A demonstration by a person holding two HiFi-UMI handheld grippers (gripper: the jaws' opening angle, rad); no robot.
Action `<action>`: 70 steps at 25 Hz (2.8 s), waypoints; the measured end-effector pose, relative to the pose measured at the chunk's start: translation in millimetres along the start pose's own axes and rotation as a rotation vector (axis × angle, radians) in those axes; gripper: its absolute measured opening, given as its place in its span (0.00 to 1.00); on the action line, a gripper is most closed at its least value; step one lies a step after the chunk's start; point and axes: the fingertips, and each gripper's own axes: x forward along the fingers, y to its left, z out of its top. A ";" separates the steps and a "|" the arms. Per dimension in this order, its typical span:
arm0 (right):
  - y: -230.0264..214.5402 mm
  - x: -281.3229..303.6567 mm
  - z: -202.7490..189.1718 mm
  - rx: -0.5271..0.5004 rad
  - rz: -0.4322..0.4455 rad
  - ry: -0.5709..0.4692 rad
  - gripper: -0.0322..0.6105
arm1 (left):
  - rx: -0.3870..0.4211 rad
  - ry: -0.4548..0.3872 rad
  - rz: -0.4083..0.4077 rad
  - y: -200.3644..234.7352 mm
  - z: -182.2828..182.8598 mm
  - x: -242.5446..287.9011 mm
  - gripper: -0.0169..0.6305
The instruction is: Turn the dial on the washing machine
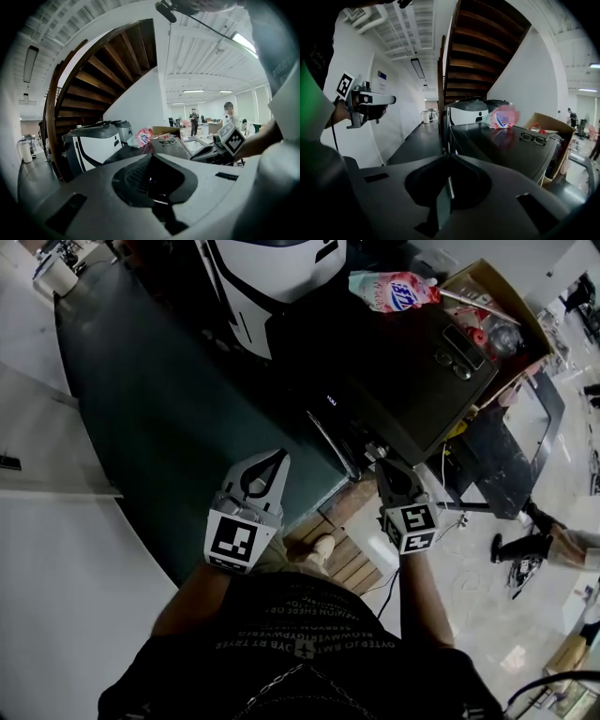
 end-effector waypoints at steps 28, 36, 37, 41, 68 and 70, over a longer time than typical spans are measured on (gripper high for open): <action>-59.9 63.7 -109.0 -0.091 -0.208 0.223 0.09 | -0.002 0.096 -0.075 -36.6 -63.3 22.0 0.03; -63.5 58.7 -124.3 -0.034 -0.221 0.252 0.09 | 0.002 0.098 -0.076 -37.8 -58.0 23.1 0.03; -63.6 58.6 -125.8 -0.027 -0.222 0.250 0.09 | 0.005 0.092 -0.077 -37.6 -57.6 22.8 0.03; -62.9 58.9 -122.8 -0.026 -0.217 0.245 0.10 | 0.000 0.097 -0.068 -36.1 -58.0 20.8 0.03; -60.8 60.0 -114.4 -0.053 -0.197 0.274 0.10 | 0.003 0.075 -0.063 -39.6 -46.1 19.1 0.03; -60.9 60.3 -114.3 -0.053 -0.196 0.274 0.10 | -0.005 0.077 -0.063 -40.6 -46.3 18.3 0.03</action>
